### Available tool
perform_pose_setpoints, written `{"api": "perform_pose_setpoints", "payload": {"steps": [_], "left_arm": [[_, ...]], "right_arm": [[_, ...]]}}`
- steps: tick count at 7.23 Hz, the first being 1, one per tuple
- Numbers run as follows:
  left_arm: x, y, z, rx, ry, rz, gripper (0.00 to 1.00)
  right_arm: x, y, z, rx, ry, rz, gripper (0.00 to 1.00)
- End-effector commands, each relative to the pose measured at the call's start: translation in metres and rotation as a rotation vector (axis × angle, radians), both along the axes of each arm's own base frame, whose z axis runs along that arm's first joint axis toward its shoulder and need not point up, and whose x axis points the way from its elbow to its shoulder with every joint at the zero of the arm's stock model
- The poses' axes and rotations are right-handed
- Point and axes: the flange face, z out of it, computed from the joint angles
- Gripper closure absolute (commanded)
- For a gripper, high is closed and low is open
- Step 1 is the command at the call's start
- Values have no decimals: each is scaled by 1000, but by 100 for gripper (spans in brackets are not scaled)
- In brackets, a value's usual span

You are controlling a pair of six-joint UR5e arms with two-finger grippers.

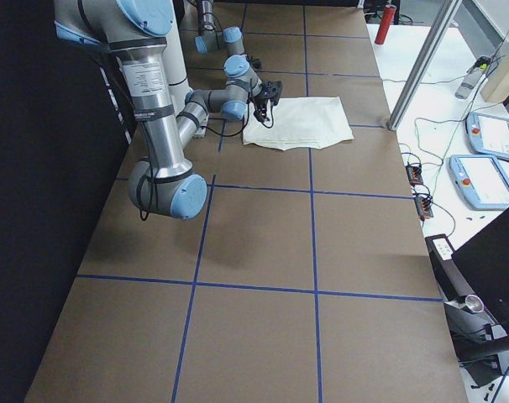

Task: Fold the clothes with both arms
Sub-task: 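Lower both grippers and grasp the shirt's near edges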

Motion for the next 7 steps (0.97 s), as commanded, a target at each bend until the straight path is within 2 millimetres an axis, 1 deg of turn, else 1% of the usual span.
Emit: {"api": "perform_pose_setpoints", "payload": {"steps": [1,2,3,4,5,6,7], "left_arm": [[-1,0,-5,5,9,-2,100],[-2,0,-7,7,13,-2,100],[-3,0,-8,7,15,-2,100],[-5,1,-12,8,24,-1,100],[-12,3,-23,13,48,2,100],[-15,3,-25,14,54,2,100],[-15,3,-21,12,47,3,100]], "right_arm": [[-14,-5,26,-87,30,25,5],[-18,-2,43,-137,64,29,22],[-30,8,54,-184,122,20,23],[-45,23,54,-183,152,2,22],[-61,31,64,-172,180,8,23],[-71,36,69,-172,193,10,27],[-77,43,72,-183,195,7,32]]}}
